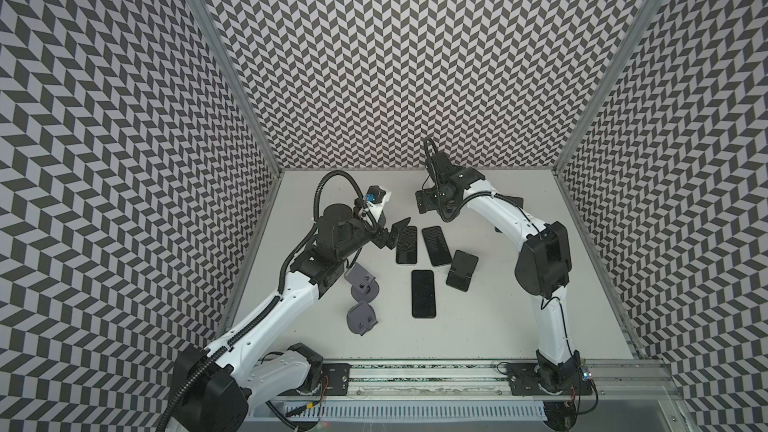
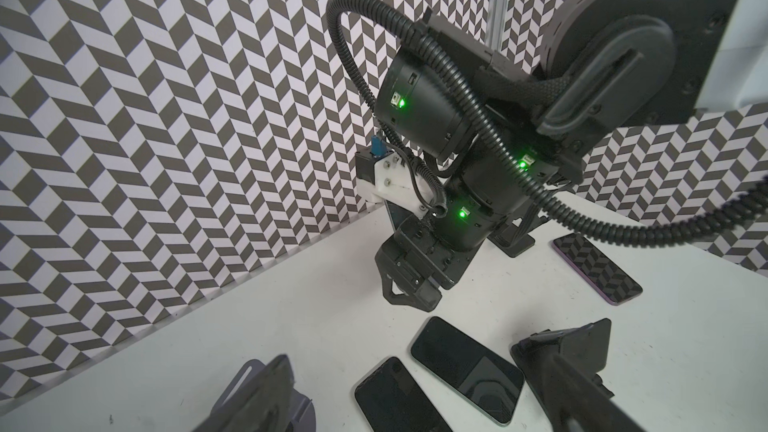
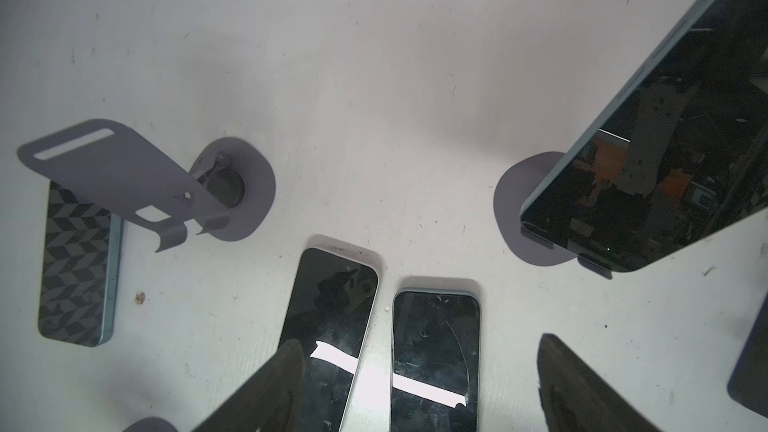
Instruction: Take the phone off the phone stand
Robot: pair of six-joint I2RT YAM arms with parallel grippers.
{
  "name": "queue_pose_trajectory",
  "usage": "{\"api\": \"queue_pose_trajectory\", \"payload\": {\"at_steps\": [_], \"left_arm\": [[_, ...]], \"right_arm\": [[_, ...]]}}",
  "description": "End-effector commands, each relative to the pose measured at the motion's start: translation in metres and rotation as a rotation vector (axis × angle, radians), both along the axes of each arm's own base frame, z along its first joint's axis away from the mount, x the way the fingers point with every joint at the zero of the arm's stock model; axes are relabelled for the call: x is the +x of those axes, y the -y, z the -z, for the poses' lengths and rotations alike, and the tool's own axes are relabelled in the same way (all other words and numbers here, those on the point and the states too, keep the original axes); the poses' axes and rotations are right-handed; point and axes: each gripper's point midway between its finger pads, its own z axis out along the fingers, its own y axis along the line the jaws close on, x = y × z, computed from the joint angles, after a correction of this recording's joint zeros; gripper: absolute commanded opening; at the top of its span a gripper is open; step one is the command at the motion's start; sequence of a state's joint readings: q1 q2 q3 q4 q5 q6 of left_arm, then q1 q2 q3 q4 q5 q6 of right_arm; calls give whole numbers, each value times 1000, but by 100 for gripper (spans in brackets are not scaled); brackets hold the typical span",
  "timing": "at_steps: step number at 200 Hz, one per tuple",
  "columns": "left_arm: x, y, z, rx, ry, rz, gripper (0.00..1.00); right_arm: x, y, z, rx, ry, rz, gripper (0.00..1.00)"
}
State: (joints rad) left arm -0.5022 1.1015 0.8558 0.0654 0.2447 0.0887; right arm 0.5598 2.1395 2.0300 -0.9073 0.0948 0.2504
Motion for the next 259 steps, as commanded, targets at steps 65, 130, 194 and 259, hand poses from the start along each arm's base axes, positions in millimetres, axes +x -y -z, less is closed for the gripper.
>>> {"api": "queue_pose_trajectory", "payload": {"at_steps": [65,130,194,259], "left_arm": [[7,1,-17,16,83,10,95],[13,6,-9,48,101,36,97],[22,3,-5,79,101,39,99],[28,3,-2,94,99,27,99]], "right_arm": [[28,18,-73,10,263,119,90],[42,40,-91,10,331,236,94],[66,82,-78,68,291,408,100],[82,98,-67,58,278,463,100]]}}
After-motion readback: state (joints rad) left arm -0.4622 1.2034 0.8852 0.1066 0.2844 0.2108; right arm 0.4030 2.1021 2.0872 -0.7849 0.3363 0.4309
